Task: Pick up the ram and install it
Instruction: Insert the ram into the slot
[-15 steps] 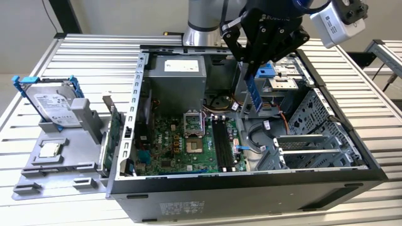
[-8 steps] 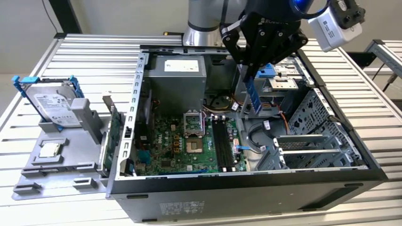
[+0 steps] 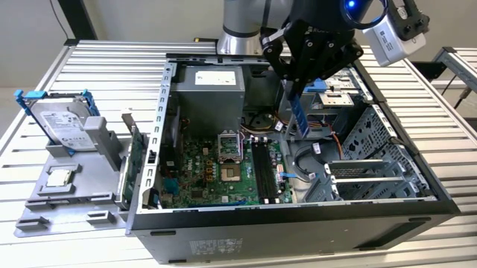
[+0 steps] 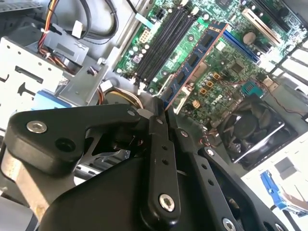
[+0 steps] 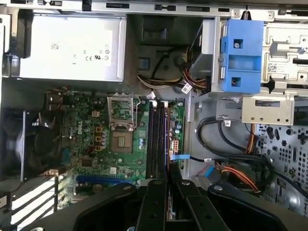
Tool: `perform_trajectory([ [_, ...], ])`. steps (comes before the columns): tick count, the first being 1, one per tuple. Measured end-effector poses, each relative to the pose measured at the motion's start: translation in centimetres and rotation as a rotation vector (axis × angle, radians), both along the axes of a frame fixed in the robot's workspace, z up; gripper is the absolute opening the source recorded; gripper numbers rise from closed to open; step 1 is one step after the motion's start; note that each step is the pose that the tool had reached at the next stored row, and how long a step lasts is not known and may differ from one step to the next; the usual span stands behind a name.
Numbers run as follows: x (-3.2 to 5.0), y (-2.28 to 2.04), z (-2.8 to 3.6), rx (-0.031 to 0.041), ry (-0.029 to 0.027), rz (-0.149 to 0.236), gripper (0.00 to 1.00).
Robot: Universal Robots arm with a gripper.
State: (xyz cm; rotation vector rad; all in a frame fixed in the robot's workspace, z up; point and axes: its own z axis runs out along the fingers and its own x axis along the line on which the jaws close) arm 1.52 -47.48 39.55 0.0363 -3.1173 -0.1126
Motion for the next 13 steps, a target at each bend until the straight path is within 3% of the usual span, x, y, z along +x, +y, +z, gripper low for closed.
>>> perform_trajectory([
  [13,0.0,0.0,-0.43,-0.0006,-0.0001,0.0,0.0],
])
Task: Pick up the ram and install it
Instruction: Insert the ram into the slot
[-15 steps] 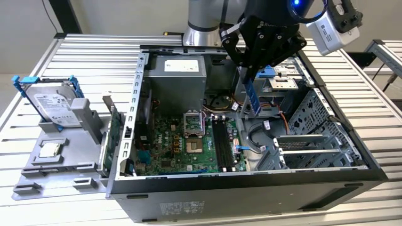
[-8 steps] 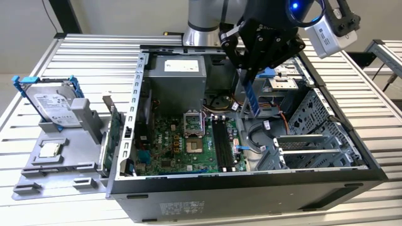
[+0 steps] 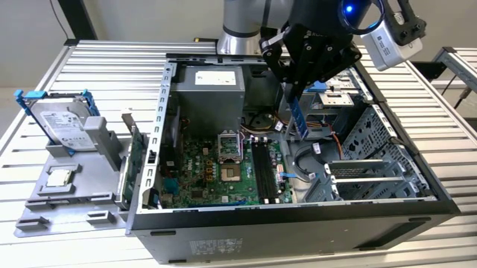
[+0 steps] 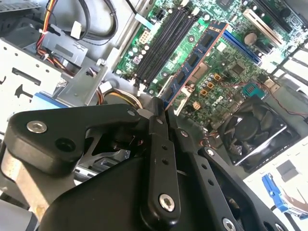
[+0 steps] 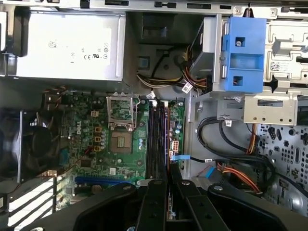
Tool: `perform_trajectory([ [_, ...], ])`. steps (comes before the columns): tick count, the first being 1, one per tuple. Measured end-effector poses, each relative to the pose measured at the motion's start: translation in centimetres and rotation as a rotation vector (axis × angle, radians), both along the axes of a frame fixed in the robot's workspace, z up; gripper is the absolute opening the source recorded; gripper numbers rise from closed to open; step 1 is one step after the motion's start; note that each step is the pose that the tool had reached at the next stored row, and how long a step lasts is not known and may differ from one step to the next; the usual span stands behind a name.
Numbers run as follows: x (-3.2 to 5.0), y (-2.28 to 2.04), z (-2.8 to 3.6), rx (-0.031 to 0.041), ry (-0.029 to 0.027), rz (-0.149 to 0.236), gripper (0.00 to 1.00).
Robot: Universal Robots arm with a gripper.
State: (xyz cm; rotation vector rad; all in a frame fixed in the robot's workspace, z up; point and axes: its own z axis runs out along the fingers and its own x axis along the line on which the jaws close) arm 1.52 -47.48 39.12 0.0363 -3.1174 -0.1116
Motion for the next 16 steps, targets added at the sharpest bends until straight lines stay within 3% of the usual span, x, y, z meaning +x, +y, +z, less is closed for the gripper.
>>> perform_trajectory([
  [16,0.0,0.0,-0.57,-0.0001,0.0001,0.0,0.0],
])
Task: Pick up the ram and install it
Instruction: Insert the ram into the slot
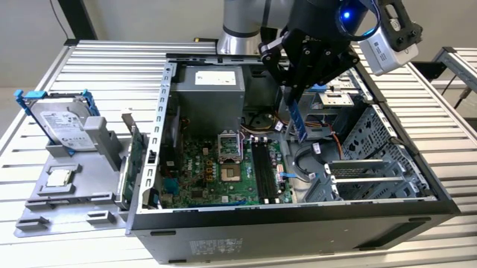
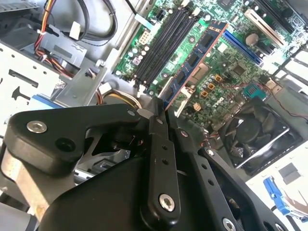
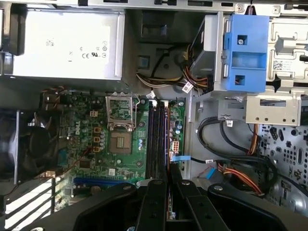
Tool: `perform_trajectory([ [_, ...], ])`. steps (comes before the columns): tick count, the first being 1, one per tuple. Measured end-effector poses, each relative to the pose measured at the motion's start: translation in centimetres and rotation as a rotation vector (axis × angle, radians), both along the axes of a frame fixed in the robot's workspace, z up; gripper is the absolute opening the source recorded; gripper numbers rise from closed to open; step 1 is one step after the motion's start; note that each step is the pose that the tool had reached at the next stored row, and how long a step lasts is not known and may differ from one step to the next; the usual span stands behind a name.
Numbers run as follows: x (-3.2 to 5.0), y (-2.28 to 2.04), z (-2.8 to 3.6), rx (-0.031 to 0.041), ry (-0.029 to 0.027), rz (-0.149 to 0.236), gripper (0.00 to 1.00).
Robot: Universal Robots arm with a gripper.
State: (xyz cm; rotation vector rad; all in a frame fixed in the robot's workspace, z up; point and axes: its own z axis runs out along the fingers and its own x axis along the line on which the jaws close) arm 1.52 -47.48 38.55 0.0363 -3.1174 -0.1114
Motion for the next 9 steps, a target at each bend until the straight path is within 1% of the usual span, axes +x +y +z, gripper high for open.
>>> perform_trajectory([
  [9,0.0,0.0,-0.35,0.0,0.0,0.0,0.0],
])
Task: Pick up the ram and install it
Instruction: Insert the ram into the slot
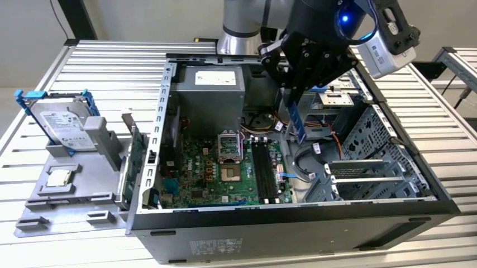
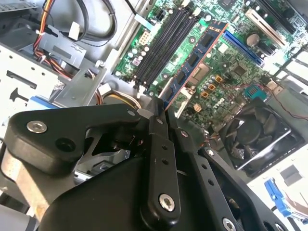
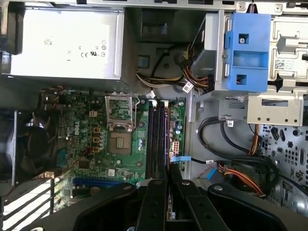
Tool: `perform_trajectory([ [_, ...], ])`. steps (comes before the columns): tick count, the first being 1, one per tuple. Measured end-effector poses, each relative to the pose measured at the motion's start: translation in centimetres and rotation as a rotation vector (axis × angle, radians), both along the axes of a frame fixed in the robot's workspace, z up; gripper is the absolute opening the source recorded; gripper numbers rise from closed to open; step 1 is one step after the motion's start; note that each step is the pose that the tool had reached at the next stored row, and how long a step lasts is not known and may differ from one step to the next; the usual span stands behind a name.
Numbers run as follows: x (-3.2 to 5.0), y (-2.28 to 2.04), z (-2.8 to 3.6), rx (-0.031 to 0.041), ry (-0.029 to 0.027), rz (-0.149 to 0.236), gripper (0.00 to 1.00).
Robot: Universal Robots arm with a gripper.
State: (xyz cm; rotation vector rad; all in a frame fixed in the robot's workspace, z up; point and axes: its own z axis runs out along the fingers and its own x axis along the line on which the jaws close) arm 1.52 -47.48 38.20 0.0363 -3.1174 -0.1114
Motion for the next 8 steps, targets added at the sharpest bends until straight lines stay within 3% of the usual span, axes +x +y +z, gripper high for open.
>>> perform_trajectory([
  [8,0.0,0.0,-0.46,0.0001,0.0,0.0,0.0],
])
